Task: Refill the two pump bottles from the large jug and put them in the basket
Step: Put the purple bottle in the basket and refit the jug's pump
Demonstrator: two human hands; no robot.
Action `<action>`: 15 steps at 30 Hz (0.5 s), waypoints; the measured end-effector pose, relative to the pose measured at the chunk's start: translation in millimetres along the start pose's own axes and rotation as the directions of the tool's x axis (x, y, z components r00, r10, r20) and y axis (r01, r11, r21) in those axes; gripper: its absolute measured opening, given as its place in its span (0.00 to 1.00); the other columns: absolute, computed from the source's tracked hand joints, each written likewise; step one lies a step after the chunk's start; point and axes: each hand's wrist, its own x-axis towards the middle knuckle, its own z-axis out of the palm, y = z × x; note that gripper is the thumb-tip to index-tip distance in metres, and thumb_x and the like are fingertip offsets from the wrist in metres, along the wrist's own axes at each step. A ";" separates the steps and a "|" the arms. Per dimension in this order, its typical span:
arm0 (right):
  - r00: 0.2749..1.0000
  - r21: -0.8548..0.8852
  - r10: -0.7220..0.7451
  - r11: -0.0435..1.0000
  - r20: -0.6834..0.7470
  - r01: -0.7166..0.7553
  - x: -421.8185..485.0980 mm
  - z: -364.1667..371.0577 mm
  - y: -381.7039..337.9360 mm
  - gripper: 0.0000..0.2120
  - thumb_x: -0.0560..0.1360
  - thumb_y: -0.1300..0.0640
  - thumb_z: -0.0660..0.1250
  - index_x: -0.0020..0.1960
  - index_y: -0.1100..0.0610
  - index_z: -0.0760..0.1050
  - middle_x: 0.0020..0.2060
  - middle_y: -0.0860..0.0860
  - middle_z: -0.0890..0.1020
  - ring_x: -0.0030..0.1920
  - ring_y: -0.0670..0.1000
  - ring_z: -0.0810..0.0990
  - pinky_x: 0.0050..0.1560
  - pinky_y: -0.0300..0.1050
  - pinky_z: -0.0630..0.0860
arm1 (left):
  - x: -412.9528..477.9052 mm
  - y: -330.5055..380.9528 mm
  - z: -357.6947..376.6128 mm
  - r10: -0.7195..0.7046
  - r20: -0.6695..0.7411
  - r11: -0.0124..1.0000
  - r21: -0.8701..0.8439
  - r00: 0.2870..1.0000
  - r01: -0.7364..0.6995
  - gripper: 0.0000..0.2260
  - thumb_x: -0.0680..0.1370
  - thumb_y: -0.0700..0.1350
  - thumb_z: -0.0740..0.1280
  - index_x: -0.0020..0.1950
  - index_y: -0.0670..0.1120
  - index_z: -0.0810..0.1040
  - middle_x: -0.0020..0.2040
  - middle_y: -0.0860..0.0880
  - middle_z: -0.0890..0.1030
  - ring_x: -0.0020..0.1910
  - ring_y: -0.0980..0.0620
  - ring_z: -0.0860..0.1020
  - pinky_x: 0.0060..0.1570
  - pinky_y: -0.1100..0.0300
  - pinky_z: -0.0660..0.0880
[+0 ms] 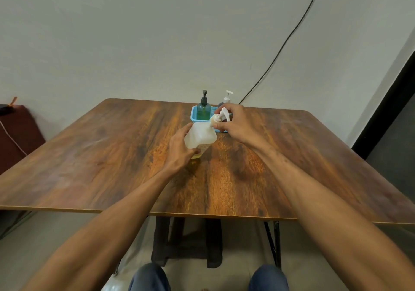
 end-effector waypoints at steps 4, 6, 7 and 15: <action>0.999 -0.061 0.002 0.998 0.044 0.001 12.1 7.5 5.9 0.15 0.71 0.66 0.77 0.56 0.61 0.79 0.52 0.56 0.81 0.53 0.55 0.82 0.53 0.57 0.83 | 1.5 0.1 -0.2 -0.014 0.005 1.000 0.008 1.000 0.014 0.37 0.69 0.40 0.80 0.76 0.46 0.70 0.71 0.47 0.76 0.68 0.49 0.74 0.68 0.42 0.74; 0.998 -0.127 -0.014 0.992 0.058 0.022 17.8 11.8 7.3 0.15 0.70 0.66 0.77 0.55 0.61 0.80 0.51 0.55 0.82 0.51 0.55 0.82 0.52 0.55 0.83 | 2.4 -2.8 -0.8 -0.025 0.011 1.000 0.006 1.000 0.025 0.38 0.69 0.41 0.80 0.76 0.46 0.70 0.71 0.47 0.76 0.68 0.49 0.74 0.68 0.42 0.74; 0.998 -0.157 -0.017 0.987 0.069 0.027 20.6 13.9 7.6 0.15 0.70 0.66 0.77 0.55 0.61 0.80 0.51 0.55 0.82 0.51 0.55 0.82 0.51 0.55 0.83 | 2.9 -4.2 -0.9 -0.029 0.015 1.000 0.004 0.999 0.029 0.38 0.69 0.41 0.80 0.76 0.46 0.70 0.71 0.47 0.76 0.68 0.49 0.74 0.68 0.43 0.74; 0.995 -0.239 -0.046 0.969 0.089 0.066 32.7 24.4 13.3 0.15 0.71 0.59 0.79 0.55 0.61 0.80 0.48 0.51 0.82 0.49 0.51 0.81 0.45 0.42 0.79 | 1.0 -1.2 1.3 -0.059 -0.003 0.997 -0.045 0.998 0.059 0.38 0.69 0.40 0.80 0.76 0.44 0.69 0.72 0.46 0.76 0.69 0.48 0.74 0.68 0.43 0.74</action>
